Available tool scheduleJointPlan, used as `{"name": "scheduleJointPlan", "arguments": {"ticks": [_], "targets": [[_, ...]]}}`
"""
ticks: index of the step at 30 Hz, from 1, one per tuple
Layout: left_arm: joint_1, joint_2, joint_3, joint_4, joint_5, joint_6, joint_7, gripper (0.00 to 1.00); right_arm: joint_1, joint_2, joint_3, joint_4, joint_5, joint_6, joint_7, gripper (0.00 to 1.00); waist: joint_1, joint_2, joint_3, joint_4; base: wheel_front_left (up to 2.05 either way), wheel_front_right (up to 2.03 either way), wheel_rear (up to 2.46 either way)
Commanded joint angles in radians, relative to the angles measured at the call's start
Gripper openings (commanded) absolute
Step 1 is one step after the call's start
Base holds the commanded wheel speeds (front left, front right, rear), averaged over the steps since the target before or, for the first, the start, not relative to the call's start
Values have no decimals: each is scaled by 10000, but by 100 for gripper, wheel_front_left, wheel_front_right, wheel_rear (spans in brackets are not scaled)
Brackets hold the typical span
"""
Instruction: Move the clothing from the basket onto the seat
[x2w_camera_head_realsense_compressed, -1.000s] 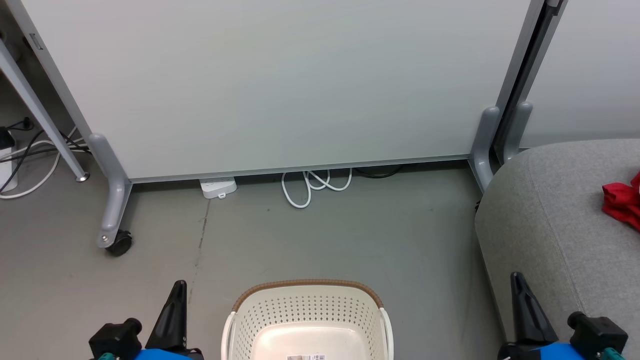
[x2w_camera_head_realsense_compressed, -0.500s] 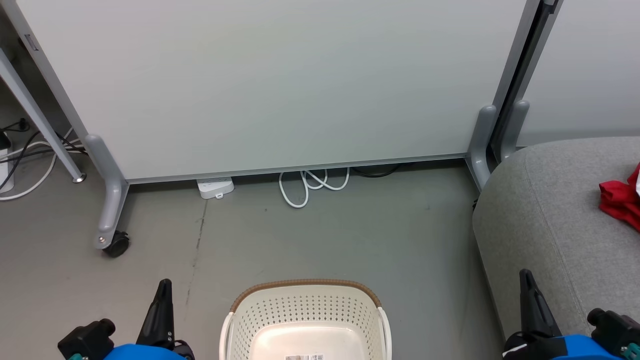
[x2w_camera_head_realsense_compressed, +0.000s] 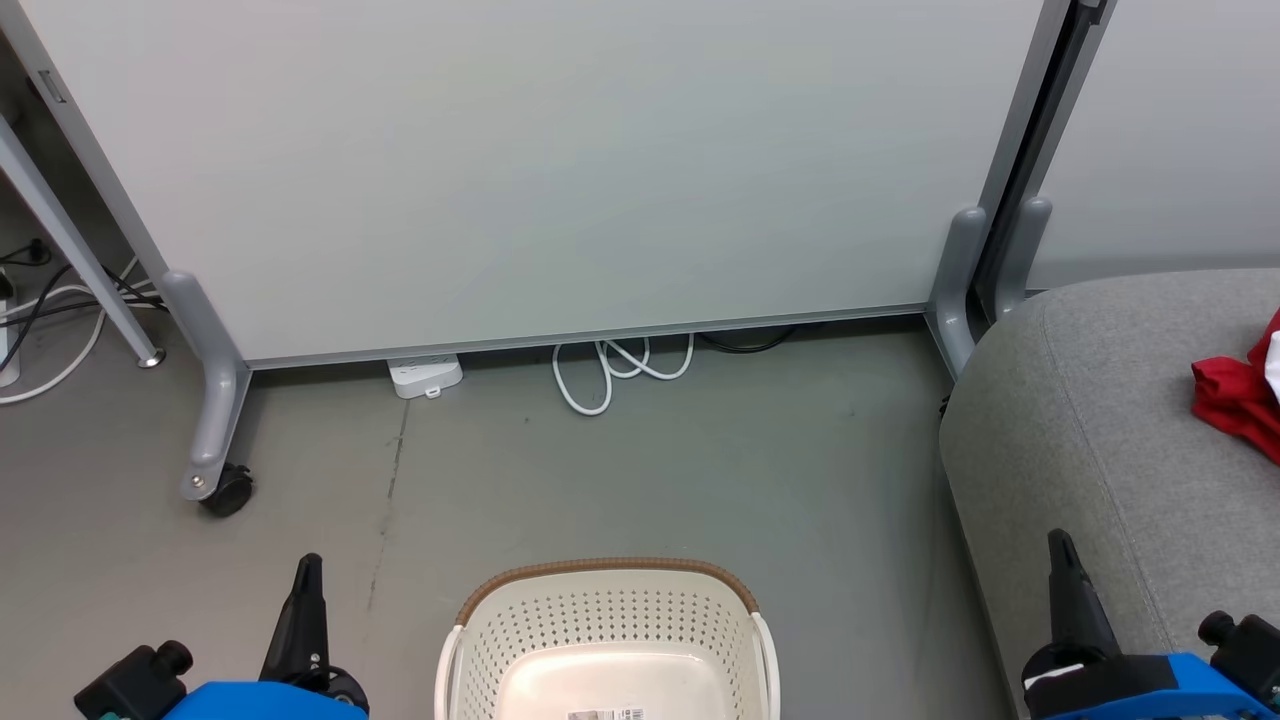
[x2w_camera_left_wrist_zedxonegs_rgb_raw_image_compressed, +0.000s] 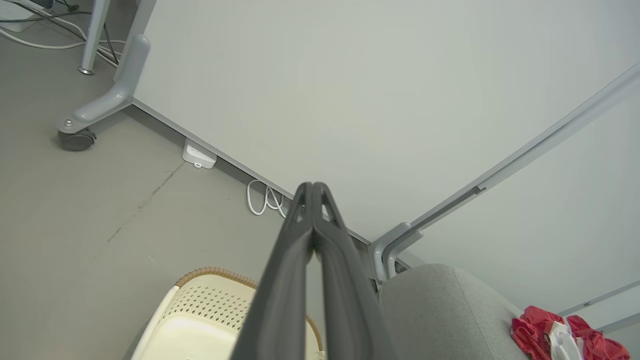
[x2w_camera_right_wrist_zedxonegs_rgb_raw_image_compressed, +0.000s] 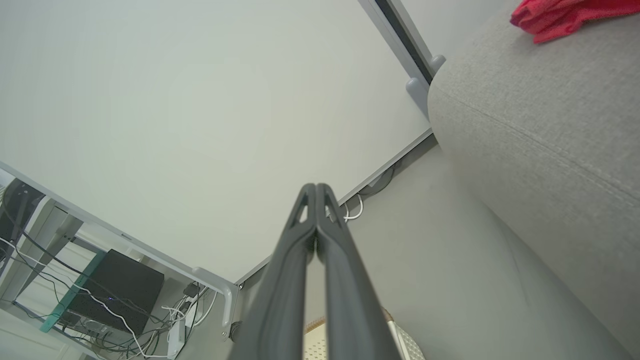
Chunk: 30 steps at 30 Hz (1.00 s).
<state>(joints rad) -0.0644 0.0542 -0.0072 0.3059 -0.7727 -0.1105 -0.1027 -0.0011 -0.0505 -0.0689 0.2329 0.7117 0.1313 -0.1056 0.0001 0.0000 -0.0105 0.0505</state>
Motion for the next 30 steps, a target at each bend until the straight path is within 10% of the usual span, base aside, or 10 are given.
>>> {"name": "scheduleJointPlan", "arguments": {"ticks": [1,30], "targets": [[-302,50,91,-170,-356,-65,77,0,-330,-8,-37,-93,378,-2,69,0,-1,0,2,-8,0,0,0],[-437,19,588,-344,-3729,-139,967,0,-707,-4,-223,18,3998,-4,977,0,-1,0,37,-172,0,0,0]]}}
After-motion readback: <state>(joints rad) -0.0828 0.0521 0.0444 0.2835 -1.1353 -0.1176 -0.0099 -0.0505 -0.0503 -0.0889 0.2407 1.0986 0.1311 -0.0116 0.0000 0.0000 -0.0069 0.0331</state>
